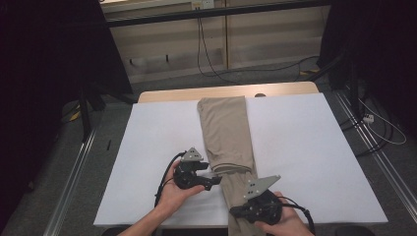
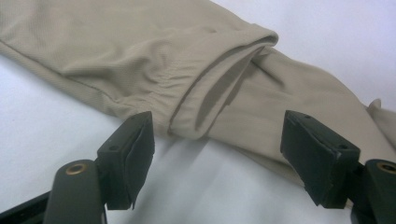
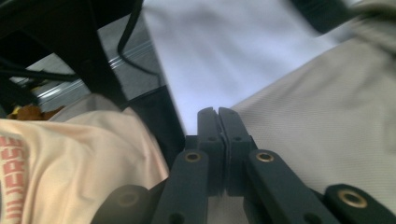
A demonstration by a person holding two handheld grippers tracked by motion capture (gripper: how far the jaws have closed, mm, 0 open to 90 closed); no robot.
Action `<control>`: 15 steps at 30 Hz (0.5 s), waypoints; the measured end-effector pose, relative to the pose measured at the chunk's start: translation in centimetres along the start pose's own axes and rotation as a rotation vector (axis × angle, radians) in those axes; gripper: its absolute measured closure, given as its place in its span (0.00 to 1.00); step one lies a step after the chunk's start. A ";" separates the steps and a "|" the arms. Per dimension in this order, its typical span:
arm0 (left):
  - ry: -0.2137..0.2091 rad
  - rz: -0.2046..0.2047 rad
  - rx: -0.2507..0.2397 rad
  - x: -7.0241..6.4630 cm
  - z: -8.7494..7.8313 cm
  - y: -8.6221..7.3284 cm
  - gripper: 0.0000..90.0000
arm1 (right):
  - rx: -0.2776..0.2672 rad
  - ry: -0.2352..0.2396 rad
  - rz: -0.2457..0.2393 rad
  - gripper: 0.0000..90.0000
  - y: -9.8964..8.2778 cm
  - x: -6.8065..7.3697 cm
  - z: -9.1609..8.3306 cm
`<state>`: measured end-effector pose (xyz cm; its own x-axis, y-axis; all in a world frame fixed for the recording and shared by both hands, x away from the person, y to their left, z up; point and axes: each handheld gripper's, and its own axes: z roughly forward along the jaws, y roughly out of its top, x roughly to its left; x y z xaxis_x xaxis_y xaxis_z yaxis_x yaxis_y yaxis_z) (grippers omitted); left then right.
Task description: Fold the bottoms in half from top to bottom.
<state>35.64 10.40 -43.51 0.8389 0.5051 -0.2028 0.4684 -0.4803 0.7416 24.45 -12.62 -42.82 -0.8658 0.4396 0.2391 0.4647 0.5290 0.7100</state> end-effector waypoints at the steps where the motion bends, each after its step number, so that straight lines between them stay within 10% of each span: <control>1: -0.001 0.003 0.001 0.0 0.0 0.0 0.30 | 0.014 0.021 0.003 0.95 -0.1 0.1 0.6; 5: -0.013 0.013 0.007 -0.3 -0.1 -0.1 0.34 | 0.028 0.022 0.014 0.82 -0.1 -0.2 1.0; 15: -0.110 0.098 0.037 -2.7 0.5 -0.3 0.66 | 0.020 -0.259 0.107 0.75 -1.4 -7.4 -2.1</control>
<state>33.35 8.87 -43.50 0.9054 0.3739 -0.2013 0.3913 -0.5508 0.7372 29.79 -18.09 -44.17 -0.7364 0.6633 0.1334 0.5571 0.4824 0.6760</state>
